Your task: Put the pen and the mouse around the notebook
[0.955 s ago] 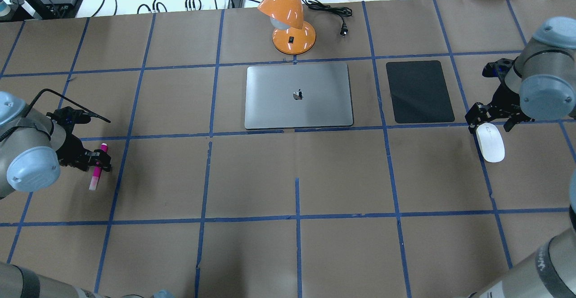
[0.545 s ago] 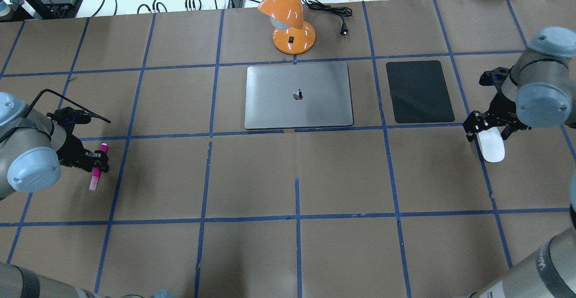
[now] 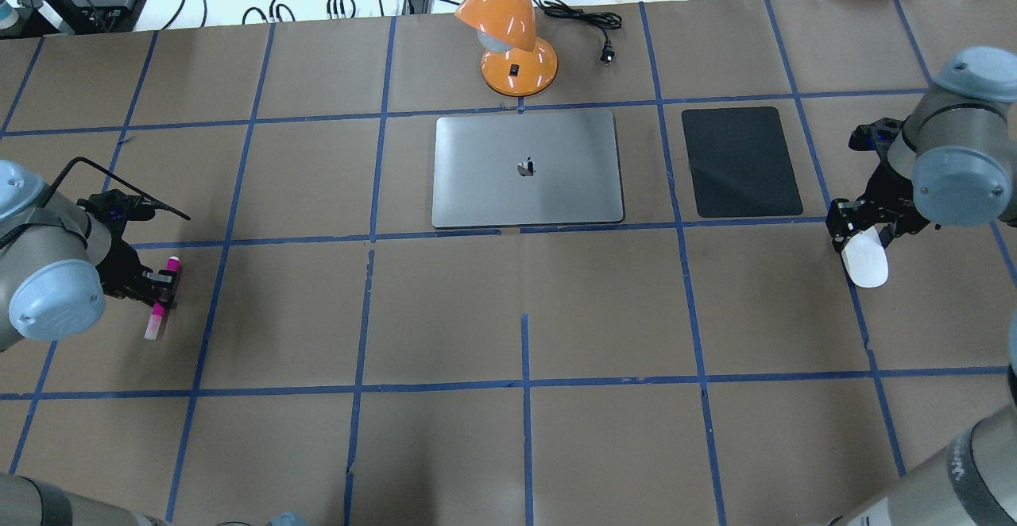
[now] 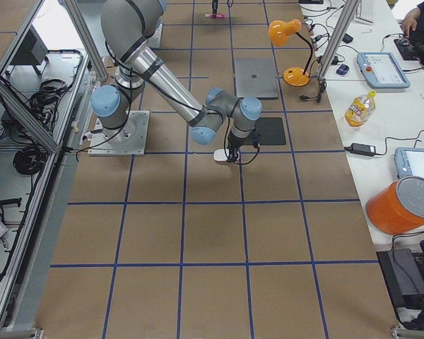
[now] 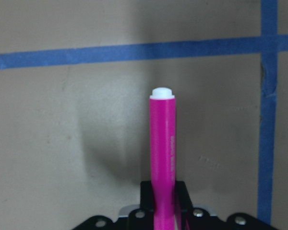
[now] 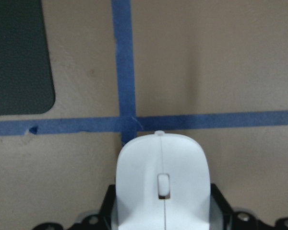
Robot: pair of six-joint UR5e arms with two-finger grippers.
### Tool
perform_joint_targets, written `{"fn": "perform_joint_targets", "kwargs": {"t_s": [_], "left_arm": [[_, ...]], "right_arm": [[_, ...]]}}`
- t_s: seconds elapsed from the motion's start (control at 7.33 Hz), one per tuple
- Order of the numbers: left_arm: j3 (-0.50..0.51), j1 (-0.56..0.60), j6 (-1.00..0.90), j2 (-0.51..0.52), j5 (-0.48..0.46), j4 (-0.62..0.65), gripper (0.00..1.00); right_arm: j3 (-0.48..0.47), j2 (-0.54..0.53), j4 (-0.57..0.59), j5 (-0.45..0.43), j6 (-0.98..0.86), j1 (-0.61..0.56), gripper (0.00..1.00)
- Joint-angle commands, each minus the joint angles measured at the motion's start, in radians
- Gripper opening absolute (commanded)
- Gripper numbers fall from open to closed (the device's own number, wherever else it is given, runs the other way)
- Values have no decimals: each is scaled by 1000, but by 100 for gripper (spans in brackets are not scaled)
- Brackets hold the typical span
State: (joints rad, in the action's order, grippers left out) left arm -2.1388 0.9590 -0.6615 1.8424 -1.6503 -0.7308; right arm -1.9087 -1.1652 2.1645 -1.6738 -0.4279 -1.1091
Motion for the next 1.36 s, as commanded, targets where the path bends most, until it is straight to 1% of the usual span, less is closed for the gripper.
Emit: {"fn": "perform_joint_targets", "kwargs": {"t_s": [0.0, 0.14, 0.27, 0.41, 0.55, 0.68, 0.82, 0.95, 1.09, 1.23], "left_arm": [[4, 35, 118, -110, -28, -112, 7], [-4, 79, 197, -186, -5, -195, 7], [-1, 134, 379, -260, 10, -298, 7], [-1, 221, 574, -303, 35, -335, 7], [-1, 342, 800, -330, 38, -355, 7], [7, 472, 1053, -338, 44, -366, 7], [10, 606, 1308, -319, 47, -363, 7], [13, 727, 1537, -302, 64, -337, 7], [28, 798, 1686, -283, 125, -294, 7], [37, 820, 1873, -254, 142, -280, 7]], "right_arm": [[29, -8, -3, -1, 6, -1, 34], [104, -19, -37, 3, 50, -20, 35], [190, -1, -101, 8, 69, -75, 35], [250, 36, -103, -7, 107, -153, 35], [298, 86, -101, 5, 180, -200, 35], [351, 142, -101, 2, 204, -230, 35], [378, 174, -98, 12, 310, -282, 35], [405, 202, -98, 11, 323, -311, 37], [413, 214, -101, 13, 339, -316, 42], [413, 219, -101, 13, 339, -316, 42]]}}
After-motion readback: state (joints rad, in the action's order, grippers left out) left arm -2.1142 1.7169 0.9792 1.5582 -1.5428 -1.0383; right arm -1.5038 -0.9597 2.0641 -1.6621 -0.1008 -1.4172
